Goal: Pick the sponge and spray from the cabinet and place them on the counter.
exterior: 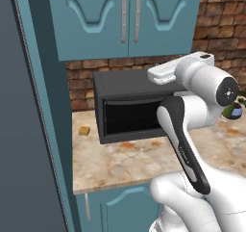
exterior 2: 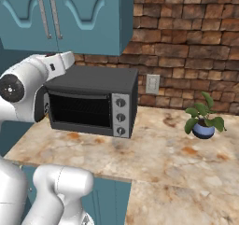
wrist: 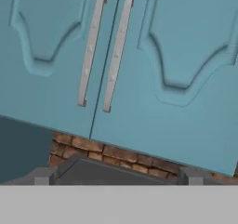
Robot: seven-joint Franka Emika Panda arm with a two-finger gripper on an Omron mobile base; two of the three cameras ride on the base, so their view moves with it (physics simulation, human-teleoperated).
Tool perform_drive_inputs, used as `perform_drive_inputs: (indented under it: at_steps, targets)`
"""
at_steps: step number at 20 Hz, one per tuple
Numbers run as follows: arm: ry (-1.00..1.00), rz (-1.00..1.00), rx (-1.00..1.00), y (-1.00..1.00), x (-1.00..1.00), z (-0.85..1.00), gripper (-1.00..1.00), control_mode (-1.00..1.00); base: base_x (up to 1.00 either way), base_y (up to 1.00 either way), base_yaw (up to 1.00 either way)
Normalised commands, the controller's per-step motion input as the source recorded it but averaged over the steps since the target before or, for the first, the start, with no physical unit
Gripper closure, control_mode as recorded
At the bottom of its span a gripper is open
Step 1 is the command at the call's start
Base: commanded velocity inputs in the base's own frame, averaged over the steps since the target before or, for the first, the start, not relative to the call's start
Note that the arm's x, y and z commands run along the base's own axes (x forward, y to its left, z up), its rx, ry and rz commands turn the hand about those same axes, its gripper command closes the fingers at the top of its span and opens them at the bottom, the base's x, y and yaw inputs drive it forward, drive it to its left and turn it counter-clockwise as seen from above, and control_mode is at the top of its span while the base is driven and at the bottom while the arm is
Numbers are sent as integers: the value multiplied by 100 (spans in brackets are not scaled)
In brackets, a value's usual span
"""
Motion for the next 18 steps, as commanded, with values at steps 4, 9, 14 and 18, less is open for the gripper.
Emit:
perform_drive_inputs:
  at_steps: [4,9,14,18]
  targets:
    - [-12,0,0,1,0,27,-100,-100,0,0,0]
    - [-11,2,0,11,1,25,-100,-100,0,0,0]
    - [-10,2,0,11,0,31,-100,-100,0,0,0]
    - [-4,1,0,15,7,14,-100,-100,0,0,0]
